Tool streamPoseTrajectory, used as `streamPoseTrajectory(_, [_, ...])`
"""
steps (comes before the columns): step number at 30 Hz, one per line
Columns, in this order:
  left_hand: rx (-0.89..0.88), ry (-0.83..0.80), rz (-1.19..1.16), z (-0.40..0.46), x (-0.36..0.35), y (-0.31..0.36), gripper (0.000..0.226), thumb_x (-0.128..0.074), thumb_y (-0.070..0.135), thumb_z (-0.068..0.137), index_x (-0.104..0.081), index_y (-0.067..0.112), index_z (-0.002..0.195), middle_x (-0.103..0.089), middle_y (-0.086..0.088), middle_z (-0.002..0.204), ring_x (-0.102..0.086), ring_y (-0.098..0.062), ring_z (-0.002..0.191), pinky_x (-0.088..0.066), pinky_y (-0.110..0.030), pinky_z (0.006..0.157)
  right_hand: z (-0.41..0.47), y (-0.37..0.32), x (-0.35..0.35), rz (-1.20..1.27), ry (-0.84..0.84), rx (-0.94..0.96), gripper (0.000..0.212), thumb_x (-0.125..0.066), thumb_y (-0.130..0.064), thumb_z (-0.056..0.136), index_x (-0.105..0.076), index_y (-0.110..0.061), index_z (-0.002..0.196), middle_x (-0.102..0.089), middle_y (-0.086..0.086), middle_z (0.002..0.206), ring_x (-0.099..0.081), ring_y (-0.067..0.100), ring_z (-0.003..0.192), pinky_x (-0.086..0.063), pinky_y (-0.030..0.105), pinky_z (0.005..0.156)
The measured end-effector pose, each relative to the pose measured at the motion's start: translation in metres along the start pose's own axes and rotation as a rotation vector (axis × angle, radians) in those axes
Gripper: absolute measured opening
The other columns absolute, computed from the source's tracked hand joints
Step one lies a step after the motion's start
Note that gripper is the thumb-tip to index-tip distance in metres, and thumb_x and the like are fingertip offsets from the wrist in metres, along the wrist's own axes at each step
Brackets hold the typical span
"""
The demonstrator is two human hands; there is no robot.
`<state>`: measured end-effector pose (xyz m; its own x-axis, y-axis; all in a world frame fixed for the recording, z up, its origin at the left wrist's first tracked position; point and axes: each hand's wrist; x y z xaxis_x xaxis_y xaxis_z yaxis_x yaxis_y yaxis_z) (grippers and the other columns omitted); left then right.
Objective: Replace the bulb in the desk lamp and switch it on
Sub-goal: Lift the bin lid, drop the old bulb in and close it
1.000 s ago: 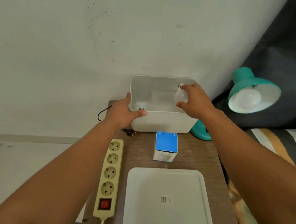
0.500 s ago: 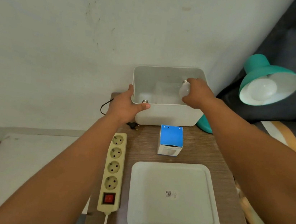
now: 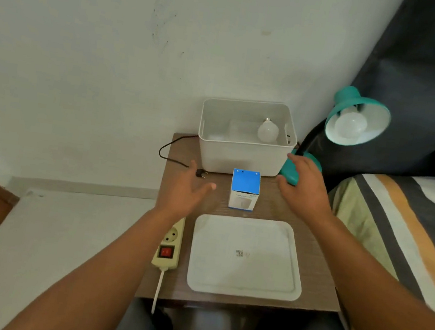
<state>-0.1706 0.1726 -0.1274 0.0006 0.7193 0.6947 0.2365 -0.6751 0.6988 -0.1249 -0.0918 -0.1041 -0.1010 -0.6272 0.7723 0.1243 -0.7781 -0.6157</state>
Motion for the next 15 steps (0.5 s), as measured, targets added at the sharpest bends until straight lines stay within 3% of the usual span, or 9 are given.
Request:
streamPoseTrajectory(2, [0.034, -0.049, -0.017, -0.033, -0.011, -0.01, 0.07, -0.063, 0.053, 0.09, -0.044, 0.015, 0.145, -0.054, -0.006, 0.14, -0.052, -0.025, 0.129, -0.044, -0.04, 0.105, -0.03, 0.015, 0.0, 0.001, -0.094, -0.066, 0.062, -0.071, -0.019, 0.085, -0.048, -0.012, 0.142, -0.048, 0.008, 0.144, -0.043, 0.025, 0.135, -0.03, 0.029, 0.11])
streamPoseTrajectory(4, [0.053, -0.1, 0.003, -0.062, -0.021, -0.018, 0.051, -0.062, 0.053, 0.091, -0.052, 0.02, 0.128, -0.058, -0.001, 0.125, -0.055, -0.029, 0.124, -0.047, -0.043, 0.101, -0.059, 0.031, -0.003, -0.043, -0.204, -0.123, 0.072, -0.074, -0.029, 0.083, -0.044, -0.013, 0.146, -0.045, 0.008, 0.147, -0.041, 0.026, 0.137, -0.032, 0.034, 0.113])
streamPoseTrajectory(8, [0.055, -0.205, 0.102, -0.104, -0.043, -0.039, 0.087, -0.052, 0.073, 0.08, -0.038, 0.022, 0.149, -0.052, -0.001, 0.144, -0.05, -0.024, 0.132, -0.044, -0.044, 0.107, -0.116, 0.055, -0.01, -0.122, -0.39, -0.278, 0.095, -0.076, -0.058, 0.073, -0.037, -0.019, 0.15, -0.04, 0.006, 0.152, -0.038, 0.025, 0.138, -0.033, 0.039, 0.112])
streamPoseTrajectory(12, [0.082, -0.299, 0.201, -0.137, -0.064, -0.049, 0.098, -0.064, 0.056, 0.087, -0.013, 0.011, 0.158, -0.026, -0.008, 0.162, -0.03, -0.028, 0.146, -0.027, -0.036, 0.117, -0.154, 0.071, -0.016, -0.178, -0.505, -0.333, 0.116, -0.079, -0.065, 0.062, -0.028, -0.017, 0.153, -0.032, 0.007, 0.156, -0.032, 0.026, 0.142, -0.028, 0.038, 0.114])
streamPoseTrajectory(15, [0.079, -0.267, 0.229, -0.148, -0.074, -0.054, 0.106, -0.074, 0.051, 0.081, -0.013, 0.008, 0.157, -0.025, -0.01, 0.161, -0.03, -0.029, 0.145, -0.027, -0.034, 0.116, -0.171, 0.073, -0.018, -0.196, -0.492, -0.338, 0.116, -0.084, -0.06, 0.058, -0.032, -0.013, 0.15, -0.035, 0.008, 0.154, -0.035, 0.028, 0.138, -0.031, 0.037, 0.111])
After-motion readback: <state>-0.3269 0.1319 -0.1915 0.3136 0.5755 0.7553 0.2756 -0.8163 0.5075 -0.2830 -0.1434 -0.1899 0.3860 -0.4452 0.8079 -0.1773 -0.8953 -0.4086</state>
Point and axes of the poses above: each hand's wrist, its own z-axis towards the middle knuckle, its own x-axis out of the back of the hand, y = z × x
